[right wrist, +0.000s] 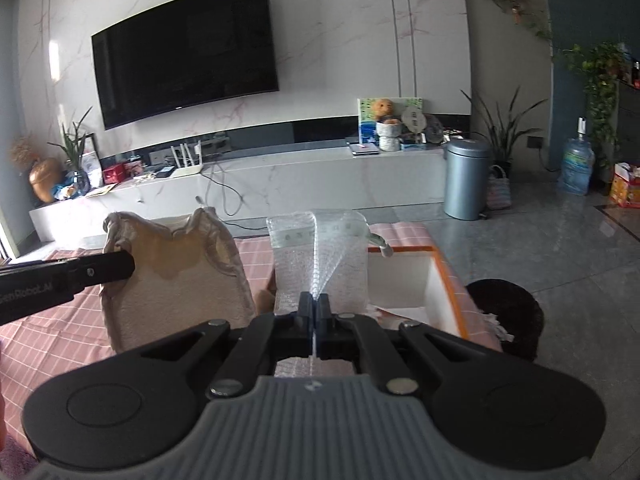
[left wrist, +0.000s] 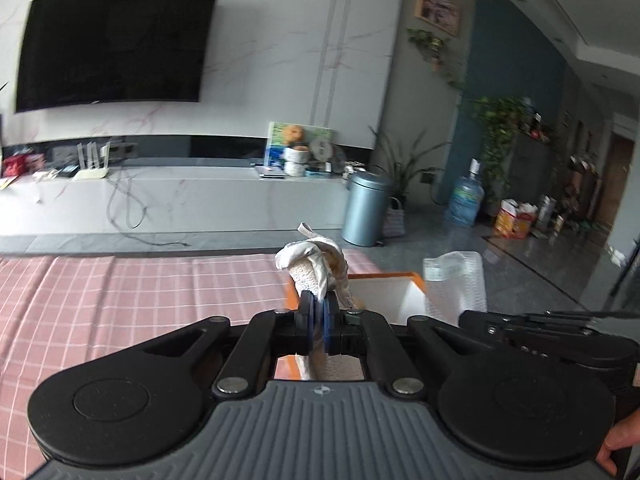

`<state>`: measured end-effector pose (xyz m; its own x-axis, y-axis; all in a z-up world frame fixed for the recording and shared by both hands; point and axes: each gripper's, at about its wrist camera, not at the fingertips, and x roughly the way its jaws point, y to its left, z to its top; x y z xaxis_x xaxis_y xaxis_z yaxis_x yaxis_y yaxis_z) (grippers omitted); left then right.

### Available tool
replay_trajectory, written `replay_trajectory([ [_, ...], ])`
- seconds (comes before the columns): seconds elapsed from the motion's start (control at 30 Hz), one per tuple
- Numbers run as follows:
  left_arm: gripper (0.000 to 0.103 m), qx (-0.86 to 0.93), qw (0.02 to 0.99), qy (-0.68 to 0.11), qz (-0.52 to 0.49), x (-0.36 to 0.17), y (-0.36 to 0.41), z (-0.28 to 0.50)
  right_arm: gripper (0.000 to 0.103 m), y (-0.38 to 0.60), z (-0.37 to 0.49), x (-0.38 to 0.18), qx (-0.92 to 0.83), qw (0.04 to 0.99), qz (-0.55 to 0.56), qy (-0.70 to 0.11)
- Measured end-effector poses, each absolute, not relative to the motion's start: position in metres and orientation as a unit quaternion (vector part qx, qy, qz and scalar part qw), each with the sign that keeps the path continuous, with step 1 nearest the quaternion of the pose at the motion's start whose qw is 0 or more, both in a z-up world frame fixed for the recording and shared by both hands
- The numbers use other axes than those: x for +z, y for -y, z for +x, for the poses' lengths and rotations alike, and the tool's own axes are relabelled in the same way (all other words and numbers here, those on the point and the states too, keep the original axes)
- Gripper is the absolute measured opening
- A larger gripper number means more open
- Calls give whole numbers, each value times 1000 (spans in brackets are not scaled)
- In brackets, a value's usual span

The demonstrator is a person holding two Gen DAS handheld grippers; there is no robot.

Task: Organize soft objects
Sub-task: 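Lift and carry the cream bag and mesh bag over the orange box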

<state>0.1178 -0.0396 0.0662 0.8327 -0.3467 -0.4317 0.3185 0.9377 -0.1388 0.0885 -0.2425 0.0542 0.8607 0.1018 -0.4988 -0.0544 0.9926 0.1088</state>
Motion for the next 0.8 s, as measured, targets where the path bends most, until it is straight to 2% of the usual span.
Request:
replay_trajectory([
  [0.5, 4, -239, 911, -333, 38, 14, 105, 143, 0, 270, 112, -12, 15, 941, 10, -339],
  [0.8, 4, -241, 901, -346, 98, -7, 123, 144, 0, 275, 123, -34, 10, 930, -5, -368],
])
